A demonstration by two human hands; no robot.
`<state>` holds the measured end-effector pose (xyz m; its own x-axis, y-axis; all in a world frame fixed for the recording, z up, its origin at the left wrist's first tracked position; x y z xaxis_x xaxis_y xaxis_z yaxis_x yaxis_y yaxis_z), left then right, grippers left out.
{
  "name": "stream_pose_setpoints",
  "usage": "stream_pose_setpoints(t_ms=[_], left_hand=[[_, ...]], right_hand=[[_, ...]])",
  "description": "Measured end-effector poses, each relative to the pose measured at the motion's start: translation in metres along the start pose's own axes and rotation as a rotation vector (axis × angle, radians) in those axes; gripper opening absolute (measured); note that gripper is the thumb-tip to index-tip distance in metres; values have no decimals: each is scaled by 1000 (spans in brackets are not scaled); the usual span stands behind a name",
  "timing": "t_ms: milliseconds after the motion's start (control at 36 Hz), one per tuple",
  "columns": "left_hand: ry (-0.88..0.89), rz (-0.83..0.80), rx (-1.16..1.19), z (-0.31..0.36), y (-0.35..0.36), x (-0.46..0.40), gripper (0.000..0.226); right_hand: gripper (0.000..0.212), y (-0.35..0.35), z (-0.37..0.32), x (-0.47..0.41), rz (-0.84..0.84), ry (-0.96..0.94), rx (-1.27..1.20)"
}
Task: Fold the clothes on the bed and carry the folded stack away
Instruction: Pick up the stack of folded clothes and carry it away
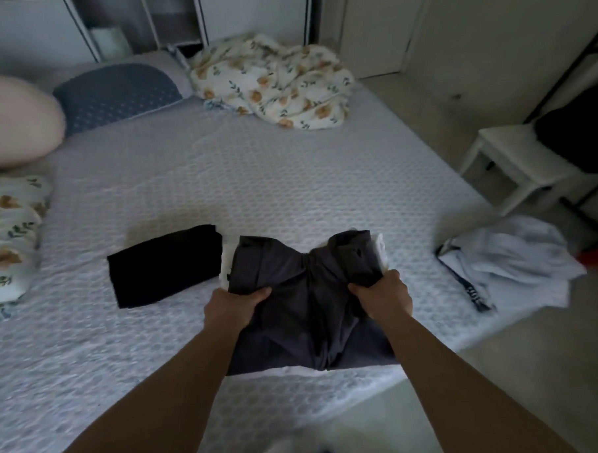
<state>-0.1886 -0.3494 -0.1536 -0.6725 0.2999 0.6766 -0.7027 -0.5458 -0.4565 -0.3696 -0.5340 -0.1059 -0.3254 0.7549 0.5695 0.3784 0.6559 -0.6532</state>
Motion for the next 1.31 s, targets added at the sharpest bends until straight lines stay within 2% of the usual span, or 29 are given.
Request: stream_pose_setpoints(t_ms=[194,361,556,806,917,1083,1306], left_hand=[[19,-92,-42,51,81,16,108],[69,-134,-108,100,126,6,102],[95,-198,-175,149,178,5,104],[152,-169,-216,227,264,5,104],[137,-173,-129,262,312,12,112],[93,-121,2,297,373,21,108],[77,-94,-10,347,419,-1,104]], right_hand=[[72,-75,54,-18,88,87,-7],[78,-113,82,-43,152,150,-68],[74,-157,117,-69,185,219,-137],[80,-240,161,-128,194,180,-220],[80,-294,174,-161,216,130,-175],[80,-364,186,-212,188,44,-127],[78,-409,194,-276,143,38,-137]])
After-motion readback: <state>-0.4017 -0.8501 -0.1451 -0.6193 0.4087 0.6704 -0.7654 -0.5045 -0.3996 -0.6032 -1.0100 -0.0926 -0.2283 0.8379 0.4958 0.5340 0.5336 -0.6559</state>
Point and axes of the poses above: each hand's wrist, its own x-axis away from the middle knuckle, its own y-axis out of the palm, z = x × y, the point moved 1 cm from there along -x, towards the middle knuckle, and after that the axes turned 11 degrees about -z, right-handed, at the moved point
